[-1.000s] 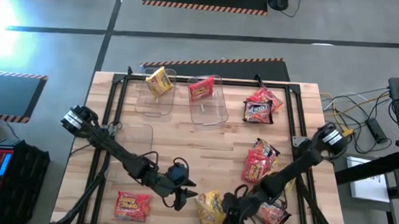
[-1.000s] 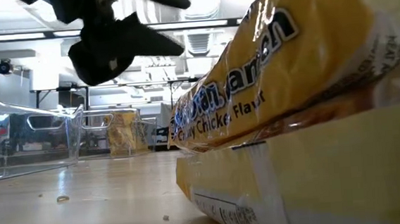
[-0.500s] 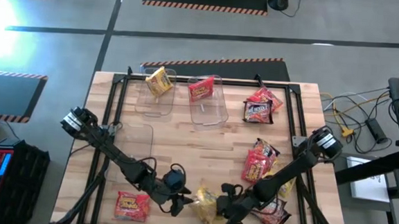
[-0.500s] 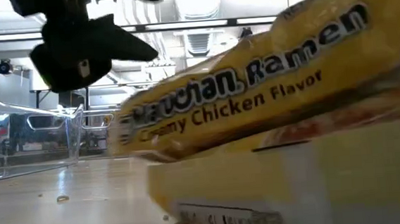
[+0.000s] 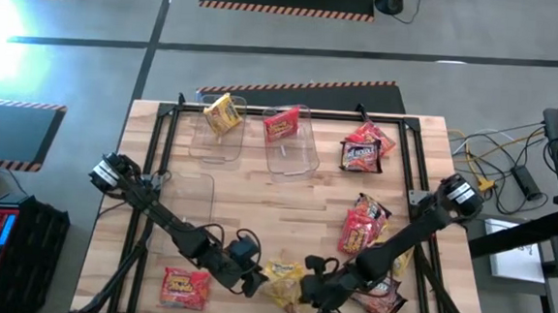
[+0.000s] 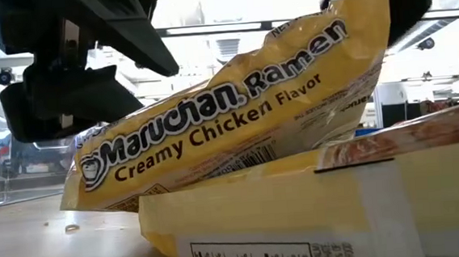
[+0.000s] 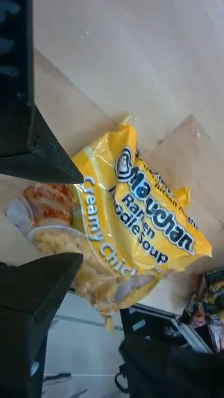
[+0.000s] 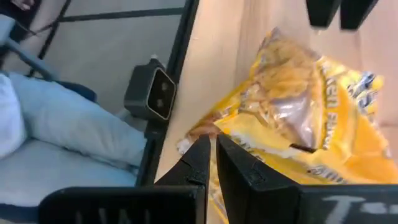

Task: Sort Maruchan noodles
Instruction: Put the yellow noodle pack into the top left transparent bin

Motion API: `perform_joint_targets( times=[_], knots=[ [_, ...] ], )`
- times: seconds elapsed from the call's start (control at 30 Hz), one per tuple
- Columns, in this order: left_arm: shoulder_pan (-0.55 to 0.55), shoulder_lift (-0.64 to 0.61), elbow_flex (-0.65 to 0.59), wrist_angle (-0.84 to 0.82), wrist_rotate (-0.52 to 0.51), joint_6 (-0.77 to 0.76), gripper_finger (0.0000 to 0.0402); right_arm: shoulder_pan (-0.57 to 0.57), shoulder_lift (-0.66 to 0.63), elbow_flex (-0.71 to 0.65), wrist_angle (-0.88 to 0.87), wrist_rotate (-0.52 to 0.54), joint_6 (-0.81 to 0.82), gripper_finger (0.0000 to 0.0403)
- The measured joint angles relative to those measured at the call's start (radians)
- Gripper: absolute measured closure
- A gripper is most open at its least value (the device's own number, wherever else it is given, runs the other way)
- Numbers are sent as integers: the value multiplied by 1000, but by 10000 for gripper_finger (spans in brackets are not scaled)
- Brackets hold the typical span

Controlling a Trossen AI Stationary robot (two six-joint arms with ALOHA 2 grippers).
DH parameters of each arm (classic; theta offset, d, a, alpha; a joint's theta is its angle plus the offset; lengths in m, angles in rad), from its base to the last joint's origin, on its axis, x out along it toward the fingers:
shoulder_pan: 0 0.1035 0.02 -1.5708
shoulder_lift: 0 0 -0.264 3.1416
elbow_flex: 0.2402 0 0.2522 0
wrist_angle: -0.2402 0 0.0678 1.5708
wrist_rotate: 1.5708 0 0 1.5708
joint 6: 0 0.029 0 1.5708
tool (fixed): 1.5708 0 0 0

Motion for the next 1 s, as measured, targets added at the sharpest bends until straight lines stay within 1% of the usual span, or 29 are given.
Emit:
perform_joint_targets(
  times=[0.17,0.23,0.63,0.77,1.0],
  knots=[
    [0,1,0,0,0,14,228,-1,8,13,-6,130,-58,385],
    [0,1,0,2,1,20,228,-10,20,12,-6,161,-66,385],
    [0,1,-1,14,1,65,228,-31,74,10,-2,158,-55,385],
    [-3,-4,-1,14,33,66,228,-30,91,8,-2,154,-39,385],
    [-19,-7,-1,19,62,-56,228,-30,118,8,8,161,-34,385]
  ],
)
